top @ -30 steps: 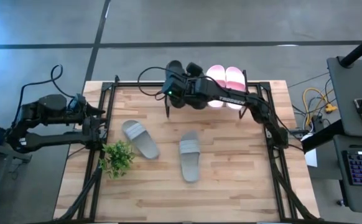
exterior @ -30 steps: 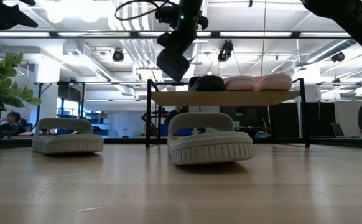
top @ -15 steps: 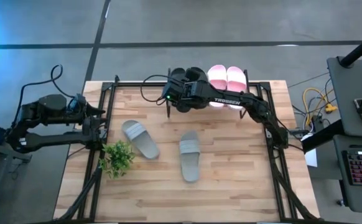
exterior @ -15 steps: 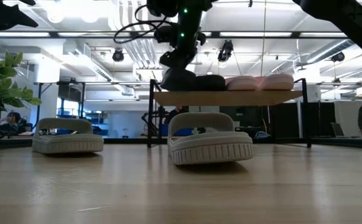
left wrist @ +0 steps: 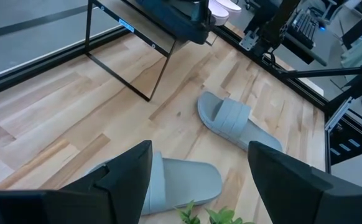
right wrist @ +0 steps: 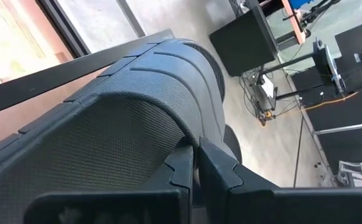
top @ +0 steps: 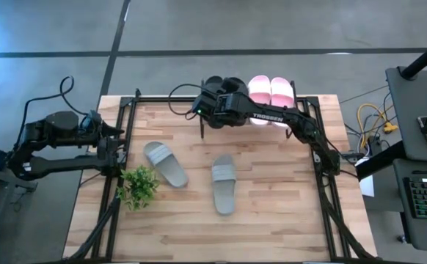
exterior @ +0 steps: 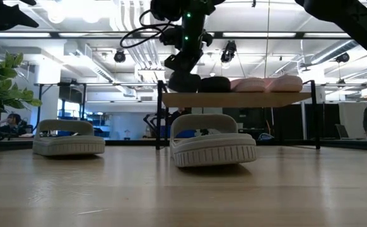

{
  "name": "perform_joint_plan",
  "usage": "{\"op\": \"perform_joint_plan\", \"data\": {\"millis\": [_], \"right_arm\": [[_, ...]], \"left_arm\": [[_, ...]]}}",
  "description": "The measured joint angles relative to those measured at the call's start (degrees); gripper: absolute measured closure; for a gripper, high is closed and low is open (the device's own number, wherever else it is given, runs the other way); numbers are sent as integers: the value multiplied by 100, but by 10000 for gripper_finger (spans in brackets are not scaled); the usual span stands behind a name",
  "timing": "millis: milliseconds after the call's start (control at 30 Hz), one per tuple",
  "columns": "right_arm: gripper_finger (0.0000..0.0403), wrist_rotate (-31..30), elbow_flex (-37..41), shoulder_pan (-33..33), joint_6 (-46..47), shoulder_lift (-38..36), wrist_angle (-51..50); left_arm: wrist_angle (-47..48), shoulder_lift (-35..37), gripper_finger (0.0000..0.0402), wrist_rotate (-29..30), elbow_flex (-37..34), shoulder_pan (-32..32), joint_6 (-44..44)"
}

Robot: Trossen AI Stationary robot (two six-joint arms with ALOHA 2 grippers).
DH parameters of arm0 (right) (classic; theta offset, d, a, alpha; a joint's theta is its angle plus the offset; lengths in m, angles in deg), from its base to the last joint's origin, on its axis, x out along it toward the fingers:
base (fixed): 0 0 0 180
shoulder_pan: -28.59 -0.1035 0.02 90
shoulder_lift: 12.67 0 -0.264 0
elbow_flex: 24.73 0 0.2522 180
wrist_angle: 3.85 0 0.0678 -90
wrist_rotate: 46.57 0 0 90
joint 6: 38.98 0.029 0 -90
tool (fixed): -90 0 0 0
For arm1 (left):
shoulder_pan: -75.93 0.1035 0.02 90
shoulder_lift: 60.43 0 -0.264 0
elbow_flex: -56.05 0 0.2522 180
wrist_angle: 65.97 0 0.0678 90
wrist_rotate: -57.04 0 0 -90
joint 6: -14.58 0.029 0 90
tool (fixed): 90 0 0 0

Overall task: Pick and place slides into the shelf
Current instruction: Put the black slide on the shelf

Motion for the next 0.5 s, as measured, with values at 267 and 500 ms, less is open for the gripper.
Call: {"op": "perform_joint_plan", "data": {"millis": [267, 500], "right_arm": [[394, 25, 24, 189, 251, 0, 14], [394, 598, 84, 314, 286, 0, 31]], "left_arm": [[5, 0, 152, 0, -2, 0, -7], [22, 0, 152, 0, -4, 0, -9]]}}
